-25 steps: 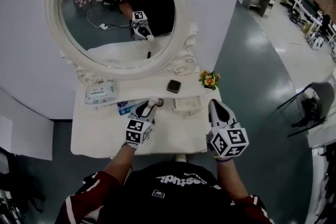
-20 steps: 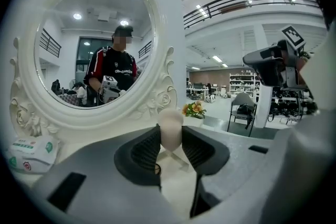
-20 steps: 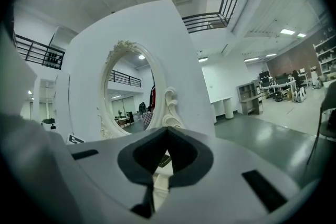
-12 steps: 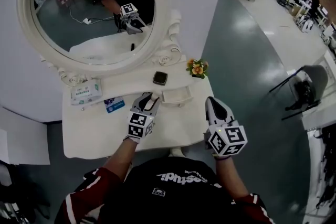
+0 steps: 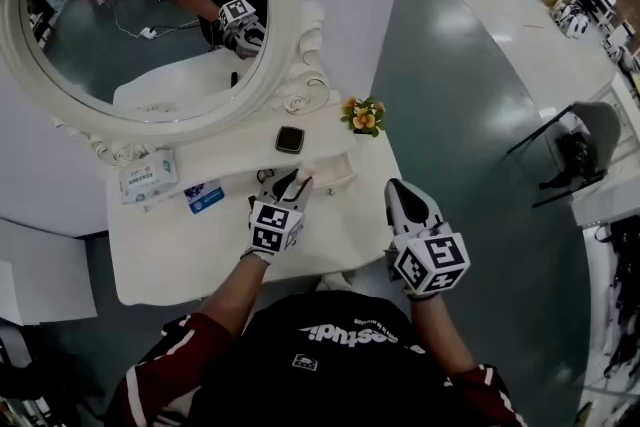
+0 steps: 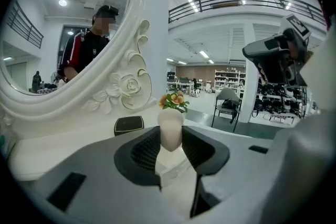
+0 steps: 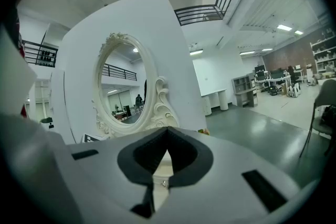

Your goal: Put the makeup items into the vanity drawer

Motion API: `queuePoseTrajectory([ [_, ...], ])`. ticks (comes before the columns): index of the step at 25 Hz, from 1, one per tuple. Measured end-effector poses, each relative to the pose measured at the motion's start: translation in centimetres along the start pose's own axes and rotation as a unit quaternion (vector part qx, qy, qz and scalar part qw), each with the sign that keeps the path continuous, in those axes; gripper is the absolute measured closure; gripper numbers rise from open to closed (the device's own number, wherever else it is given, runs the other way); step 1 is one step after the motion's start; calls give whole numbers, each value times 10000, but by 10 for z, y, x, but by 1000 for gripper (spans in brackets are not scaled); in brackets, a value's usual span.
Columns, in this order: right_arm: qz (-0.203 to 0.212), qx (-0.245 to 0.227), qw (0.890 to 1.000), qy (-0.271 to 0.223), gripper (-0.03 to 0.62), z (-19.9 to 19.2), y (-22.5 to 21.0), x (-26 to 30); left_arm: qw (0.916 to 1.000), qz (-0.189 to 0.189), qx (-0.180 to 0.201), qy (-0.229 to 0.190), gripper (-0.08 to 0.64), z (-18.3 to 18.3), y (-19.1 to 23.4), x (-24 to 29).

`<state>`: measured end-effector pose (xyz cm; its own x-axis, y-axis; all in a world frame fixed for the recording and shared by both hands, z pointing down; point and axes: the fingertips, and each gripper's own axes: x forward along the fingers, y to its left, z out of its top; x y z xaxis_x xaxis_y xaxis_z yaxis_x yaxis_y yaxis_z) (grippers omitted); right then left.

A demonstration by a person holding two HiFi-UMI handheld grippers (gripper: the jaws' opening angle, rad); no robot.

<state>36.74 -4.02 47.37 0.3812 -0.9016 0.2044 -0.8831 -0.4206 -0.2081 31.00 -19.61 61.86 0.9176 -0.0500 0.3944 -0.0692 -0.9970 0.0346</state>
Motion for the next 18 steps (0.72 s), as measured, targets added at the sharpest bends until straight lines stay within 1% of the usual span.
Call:
queuePoseTrajectory([
  [6, -59, 20, 10000, 70, 588, -3, -10, 0, 9997, -81, 91, 213, 430, -11, -2, 15],
  [11, -75, 25, 9999, 132, 588, -5, -14, 2, 9990, -110, 42, 428, 430, -23, -1, 25],
  [14, -68, 13, 9998, 166, 588, -7, -15, 4, 9987, -192, 35, 476, 428, -25, -4, 31],
  [15, -73, 15, 9998, 176, 588, -9, -16, 3, 9986, -216, 9, 481, 414, -26, -5, 33],
  [16, -78, 18, 9998, 185, 588, -9, -16, 3, 9986, -231, -26, 485, 386, -27, -6, 34],
  [18, -87, 22, 9998, 198, 588, -10, -17, 3, 9985, -230, -91, 492, 366, -29, -5, 35],
])
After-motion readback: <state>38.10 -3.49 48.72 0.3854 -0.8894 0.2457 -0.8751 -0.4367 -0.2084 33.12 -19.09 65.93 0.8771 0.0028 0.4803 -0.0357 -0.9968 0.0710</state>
